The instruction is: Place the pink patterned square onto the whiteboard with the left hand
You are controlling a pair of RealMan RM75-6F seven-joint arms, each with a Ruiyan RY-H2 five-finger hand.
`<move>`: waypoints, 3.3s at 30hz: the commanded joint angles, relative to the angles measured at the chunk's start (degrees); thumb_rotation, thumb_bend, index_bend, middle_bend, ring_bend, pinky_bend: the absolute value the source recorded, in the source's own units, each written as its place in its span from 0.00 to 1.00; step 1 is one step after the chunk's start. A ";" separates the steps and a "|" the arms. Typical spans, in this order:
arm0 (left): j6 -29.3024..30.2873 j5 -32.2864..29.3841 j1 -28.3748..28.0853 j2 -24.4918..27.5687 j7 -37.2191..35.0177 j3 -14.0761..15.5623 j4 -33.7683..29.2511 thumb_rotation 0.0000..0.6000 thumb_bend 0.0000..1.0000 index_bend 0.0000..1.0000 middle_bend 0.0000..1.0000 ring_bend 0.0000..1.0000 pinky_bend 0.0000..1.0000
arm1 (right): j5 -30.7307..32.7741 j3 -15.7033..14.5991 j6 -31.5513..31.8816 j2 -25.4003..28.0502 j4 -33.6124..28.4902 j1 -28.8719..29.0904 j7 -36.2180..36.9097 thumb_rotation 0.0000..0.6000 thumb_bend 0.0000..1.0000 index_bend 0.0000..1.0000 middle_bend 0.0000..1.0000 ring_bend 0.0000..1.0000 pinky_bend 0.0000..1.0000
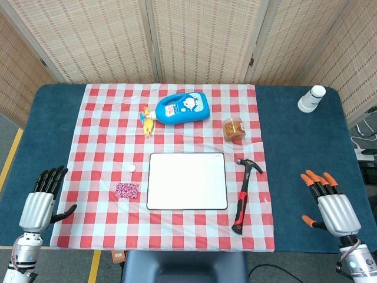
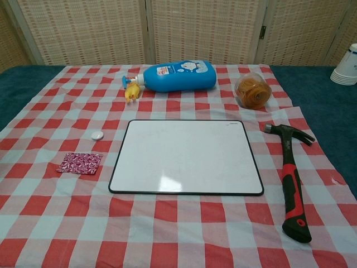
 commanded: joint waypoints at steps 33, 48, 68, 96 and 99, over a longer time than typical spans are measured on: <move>-20.51 -18.95 -14.72 -10.71 40.39 -4.49 -14.31 1.00 0.29 0.37 1.00 1.00 1.00 | -0.78 -0.54 -1.14 0.23 0.38 0.62 0.95 1.00 0.07 0.00 0.00 0.00 0.00; -22.37 -29.68 -19.60 -13.43 44.78 -5.44 -10.33 1.00 0.29 0.30 1.00 1.00 1.00 | -1.39 -0.58 -0.35 0.86 0.76 0.42 2.82 1.00 0.07 0.00 0.00 0.00 0.00; -23.54 -32.52 -21.75 -14.72 40.19 -4.05 -4.60 1.00 0.29 0.30 1.00 1.00 1.00 | -1.04 -0.39 -0.26 0.79 0.70 0.37 2.57 1.00 0.07 0.00 0.00 0.00 0.00; -25.95 -39.77 -25.16 -15.09 40.69 -2.80 -2.46 1.00 0.29 0.30 1.00 1.00 1.00 | -0.90 -0.32 -0.35 0.98 0.76 0.42 3.08 1.00 0.07 0.00 0.00 0.00 0.00; -25.80 -40.02 -25.40 -15.18 40.33 -2.88 -2.18 1.00 0.29 0.30 1.00 1.00 1.00 | -0.81 -0.26 -0.32 1.00 0.76 0.42 3.15 1.00 0.07 0.00 0.00 0.00 0.00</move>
